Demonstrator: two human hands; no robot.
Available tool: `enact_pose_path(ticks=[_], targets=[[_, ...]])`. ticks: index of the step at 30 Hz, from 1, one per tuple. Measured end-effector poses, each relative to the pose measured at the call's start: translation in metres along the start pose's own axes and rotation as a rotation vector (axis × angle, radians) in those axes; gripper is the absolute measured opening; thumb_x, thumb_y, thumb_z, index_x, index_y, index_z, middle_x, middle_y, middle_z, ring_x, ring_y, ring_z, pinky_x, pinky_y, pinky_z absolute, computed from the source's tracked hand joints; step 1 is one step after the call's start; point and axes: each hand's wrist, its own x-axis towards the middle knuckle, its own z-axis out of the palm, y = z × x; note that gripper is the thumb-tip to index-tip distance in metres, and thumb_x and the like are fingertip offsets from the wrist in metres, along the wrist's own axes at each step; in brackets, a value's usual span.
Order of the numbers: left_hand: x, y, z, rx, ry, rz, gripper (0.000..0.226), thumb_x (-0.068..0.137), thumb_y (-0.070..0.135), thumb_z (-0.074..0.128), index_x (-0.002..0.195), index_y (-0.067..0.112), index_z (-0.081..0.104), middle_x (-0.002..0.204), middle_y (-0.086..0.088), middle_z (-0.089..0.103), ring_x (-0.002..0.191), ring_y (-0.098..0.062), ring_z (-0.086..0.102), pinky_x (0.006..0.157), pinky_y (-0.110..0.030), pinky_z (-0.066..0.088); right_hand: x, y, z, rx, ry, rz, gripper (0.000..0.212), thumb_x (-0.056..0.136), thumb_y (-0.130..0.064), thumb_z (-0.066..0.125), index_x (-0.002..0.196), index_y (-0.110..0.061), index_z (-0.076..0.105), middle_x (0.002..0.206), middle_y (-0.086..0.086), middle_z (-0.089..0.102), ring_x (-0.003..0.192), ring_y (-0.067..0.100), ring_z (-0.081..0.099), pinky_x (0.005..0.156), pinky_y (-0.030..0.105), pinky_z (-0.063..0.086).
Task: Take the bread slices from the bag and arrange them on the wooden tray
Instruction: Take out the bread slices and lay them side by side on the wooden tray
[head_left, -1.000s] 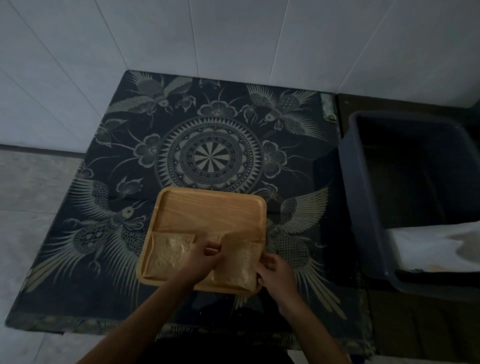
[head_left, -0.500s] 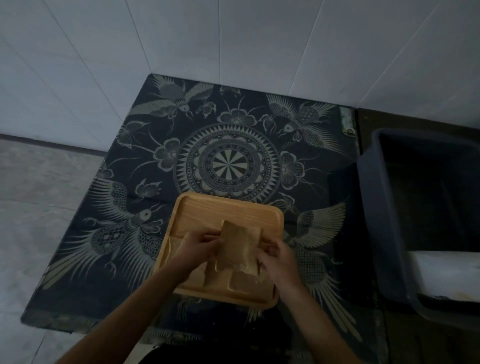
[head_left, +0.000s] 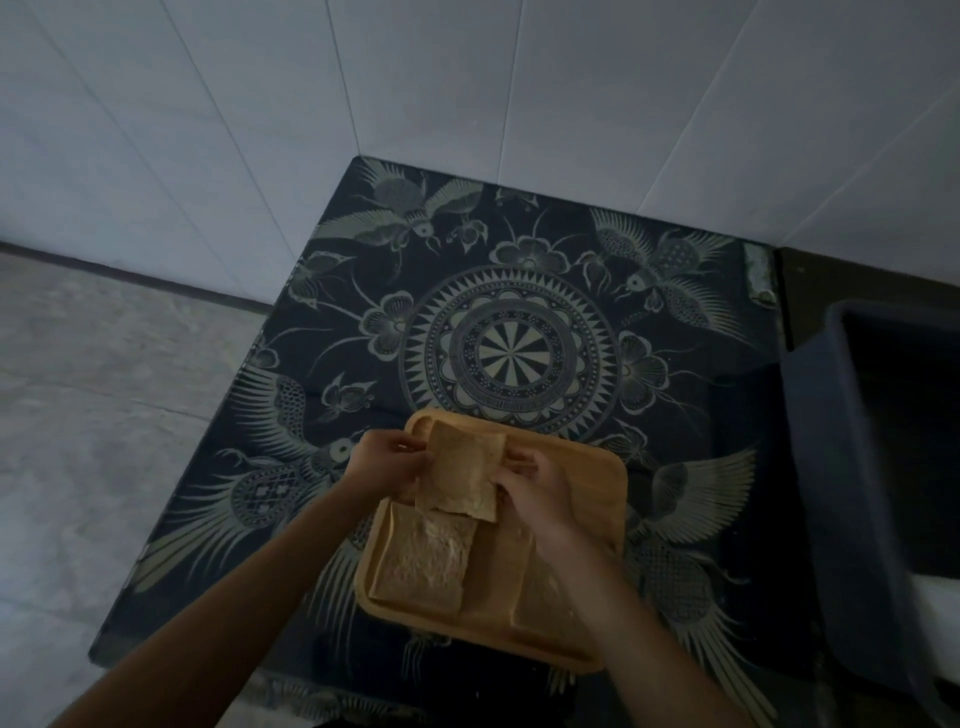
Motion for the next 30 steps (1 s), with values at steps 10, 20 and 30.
enact_pose_path(ticks=[10, 20, 30], targets=[[0.021, -0.009, -0.007, 0.146, 0.019, 0.061, 0.018, 0.081, 0.02, 0.081, 0.098, 0.015, 0.081, 0.089, -0.001, 0.079, 0.085, -0.018, 0.074, 0.082, -0.039, 0.063, 0.021, 0.012, 0.02, 0.009, 0.014, 0.067, 0.024, 0.089, -0.018, 0.08, 0.109, -0.017, 0.066, 0.102, 0.002, 0.072, 0.09, 0.014, 0.072, 0.078, 0.032, 0.064], [0.02, -0.005, -0.005, 0.293, 0.103, 0.191, 0.015, 0.08, 0.01, 0.075, 0.089, 0.017, 0.084, 0.084, 0.001, 0.081, 0.076, -0.013, 0.075, 0.075, -0.034, 0.065, 0.024, 0.023, 0.026, -0.128, 0.041, -0.016, 0.02, 0.091, -0.02, 0.078, 0.1, -0.026, 0.062, 0.102, 0.0, 0.071, 0.093, 0.017, 0.072, 0.086, 0.044, 0.064], [0.016, -0.005, -0.006, 0.297, 0.14, 0.204, 0.014, 0.082, 0.009, 0.075, 0.092, 0.015, 0.084, 0.081, -0.001, 0.08, 0.073, -0.014, 0.075, 0.064, -0.022, 0.06, 0.02, 0.021, 0.033, -0.153, 0.038, -0.039, 0.029, 0.093, -0.018, 0.076, 0.118, -0.014, 0.062, 0.103, 0.0, 0.071, 0.097, 0.02, 0.072, 0.089, 0.047, 0.062]])
